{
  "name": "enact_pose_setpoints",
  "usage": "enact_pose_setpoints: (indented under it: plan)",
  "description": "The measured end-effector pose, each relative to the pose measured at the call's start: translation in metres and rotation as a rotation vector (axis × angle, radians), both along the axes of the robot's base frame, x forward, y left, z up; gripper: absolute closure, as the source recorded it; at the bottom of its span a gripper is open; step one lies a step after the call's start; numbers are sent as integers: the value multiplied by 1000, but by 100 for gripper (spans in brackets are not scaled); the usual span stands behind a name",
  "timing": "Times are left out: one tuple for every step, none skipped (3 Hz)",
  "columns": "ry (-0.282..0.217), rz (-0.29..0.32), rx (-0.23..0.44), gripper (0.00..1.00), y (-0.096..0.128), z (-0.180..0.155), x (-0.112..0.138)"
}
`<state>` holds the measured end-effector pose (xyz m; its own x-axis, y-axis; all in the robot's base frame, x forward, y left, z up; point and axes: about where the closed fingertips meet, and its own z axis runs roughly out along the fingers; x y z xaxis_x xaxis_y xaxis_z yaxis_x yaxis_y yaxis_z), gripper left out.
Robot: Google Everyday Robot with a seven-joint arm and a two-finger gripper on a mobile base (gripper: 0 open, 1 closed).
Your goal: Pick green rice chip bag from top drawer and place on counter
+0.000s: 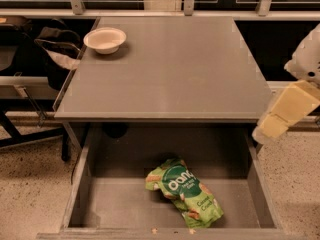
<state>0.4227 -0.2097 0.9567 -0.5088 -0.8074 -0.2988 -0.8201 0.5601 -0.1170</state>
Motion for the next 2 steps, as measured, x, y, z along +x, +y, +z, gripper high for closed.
enact_pose_setpoints:
  plan:
    - [29, -85, 53, 0, 8, -12, -4]
    - [29, -85, 53, 0, 8, -12, -4]
